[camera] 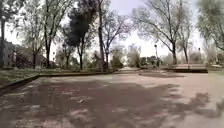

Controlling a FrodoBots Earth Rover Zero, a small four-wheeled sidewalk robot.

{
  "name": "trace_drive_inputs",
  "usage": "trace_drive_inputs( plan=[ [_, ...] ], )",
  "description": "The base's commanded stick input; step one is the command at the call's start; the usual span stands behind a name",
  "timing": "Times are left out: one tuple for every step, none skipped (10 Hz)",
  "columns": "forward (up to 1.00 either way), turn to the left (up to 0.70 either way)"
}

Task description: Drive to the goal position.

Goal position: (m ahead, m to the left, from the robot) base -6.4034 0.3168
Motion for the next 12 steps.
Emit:
trace_drive_inputs(
  plan=[
    [1.0, 0.0],
    [1.0, 0.0],
    [1.0, 0.0],
    [1.0, 0.0],
    [1.0, 0.0],
    [1.0, 0.0],
    [1.0, 0.0],
    [1.0, -0.07],
    [1.0, -0.27],
    [1.0, -0.27],
    [1.0, -0.27],
    [1.0, -0.27]
  ],
)
